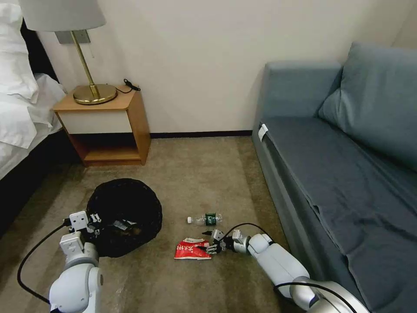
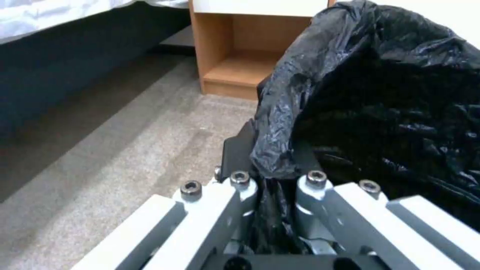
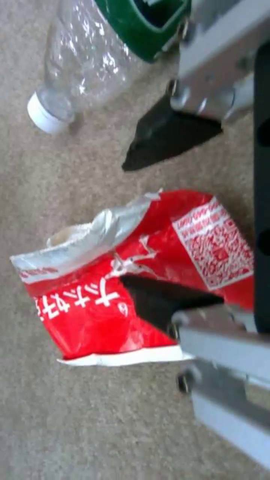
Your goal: Pick up the trash bin, then pick up the garbage on the floor and place it into the trash bin.
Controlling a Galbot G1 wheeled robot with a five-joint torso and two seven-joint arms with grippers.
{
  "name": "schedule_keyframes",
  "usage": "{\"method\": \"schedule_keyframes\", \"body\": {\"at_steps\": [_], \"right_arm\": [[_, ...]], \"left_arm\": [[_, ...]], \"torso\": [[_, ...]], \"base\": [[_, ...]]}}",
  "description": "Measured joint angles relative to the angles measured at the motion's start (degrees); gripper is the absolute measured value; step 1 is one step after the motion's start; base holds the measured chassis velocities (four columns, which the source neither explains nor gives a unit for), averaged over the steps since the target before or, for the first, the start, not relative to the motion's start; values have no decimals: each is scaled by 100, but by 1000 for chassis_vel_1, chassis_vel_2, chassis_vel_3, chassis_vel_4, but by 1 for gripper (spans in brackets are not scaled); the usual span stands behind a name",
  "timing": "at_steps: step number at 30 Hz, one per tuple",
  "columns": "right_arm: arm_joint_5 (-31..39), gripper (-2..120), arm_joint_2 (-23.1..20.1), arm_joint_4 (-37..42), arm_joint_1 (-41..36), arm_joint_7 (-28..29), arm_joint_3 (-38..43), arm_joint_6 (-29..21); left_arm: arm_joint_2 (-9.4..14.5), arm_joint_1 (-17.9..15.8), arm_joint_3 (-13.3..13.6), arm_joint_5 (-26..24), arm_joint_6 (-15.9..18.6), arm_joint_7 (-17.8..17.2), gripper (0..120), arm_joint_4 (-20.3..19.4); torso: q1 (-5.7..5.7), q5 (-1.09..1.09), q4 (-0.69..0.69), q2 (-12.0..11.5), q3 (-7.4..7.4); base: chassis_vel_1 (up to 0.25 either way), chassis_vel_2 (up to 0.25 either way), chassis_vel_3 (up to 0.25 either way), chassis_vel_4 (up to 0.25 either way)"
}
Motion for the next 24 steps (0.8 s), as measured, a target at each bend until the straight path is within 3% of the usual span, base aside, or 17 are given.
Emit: {"method": "schedule_keyframes", "body": {"at_steps": [15, 24], "right_arm": [[1, 1, -80, 58, -52, 10, 160, 65], [24, 0, -90, 316, -215, 44, 464, 315]], "left_arm": [[6, -9, -30, -35, 8, -5, 4, -18], [24, -88, 5, -49, 8, -14, 4, 88]], "torso": [[0, 0, 0, 0, 0], [0, 0, 0, 0, 0]], "base": [[0, 0, 0, 0], [0, 0, 0, 0]]}}
